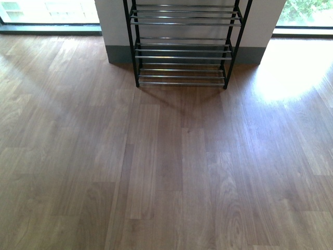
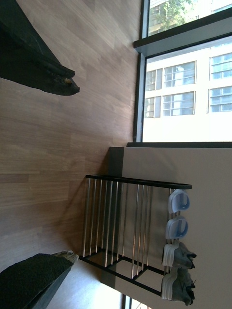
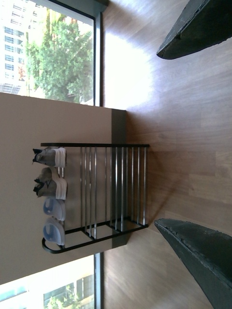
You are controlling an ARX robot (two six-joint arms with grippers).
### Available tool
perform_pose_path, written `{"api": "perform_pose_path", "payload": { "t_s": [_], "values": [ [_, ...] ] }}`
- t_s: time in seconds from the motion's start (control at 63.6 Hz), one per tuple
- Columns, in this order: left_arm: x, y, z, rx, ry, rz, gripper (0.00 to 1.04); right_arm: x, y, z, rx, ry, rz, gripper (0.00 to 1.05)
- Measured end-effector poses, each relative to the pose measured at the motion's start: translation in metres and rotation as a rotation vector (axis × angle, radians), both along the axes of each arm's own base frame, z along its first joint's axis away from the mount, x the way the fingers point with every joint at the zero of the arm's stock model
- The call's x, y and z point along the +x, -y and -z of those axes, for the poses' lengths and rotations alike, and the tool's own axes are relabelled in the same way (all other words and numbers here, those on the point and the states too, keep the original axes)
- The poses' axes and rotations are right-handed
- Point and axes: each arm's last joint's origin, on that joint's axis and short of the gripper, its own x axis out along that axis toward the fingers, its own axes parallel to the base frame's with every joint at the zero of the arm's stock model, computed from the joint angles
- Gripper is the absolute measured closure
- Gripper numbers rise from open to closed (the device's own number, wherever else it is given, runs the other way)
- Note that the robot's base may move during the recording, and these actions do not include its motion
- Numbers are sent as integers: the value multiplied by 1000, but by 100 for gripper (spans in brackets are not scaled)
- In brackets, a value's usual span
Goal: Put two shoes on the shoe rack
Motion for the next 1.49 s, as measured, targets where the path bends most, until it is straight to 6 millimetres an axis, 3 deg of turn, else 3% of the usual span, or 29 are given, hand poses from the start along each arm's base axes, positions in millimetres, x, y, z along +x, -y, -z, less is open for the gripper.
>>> {"api": "perform_pose_path", "payload": {
  "t_s": [1.494],
  "values": [
    [0, 0, 0, 0, 0, 0, 9, 0, 0, 0, 0, 1, 0, 9]
  ]
}}
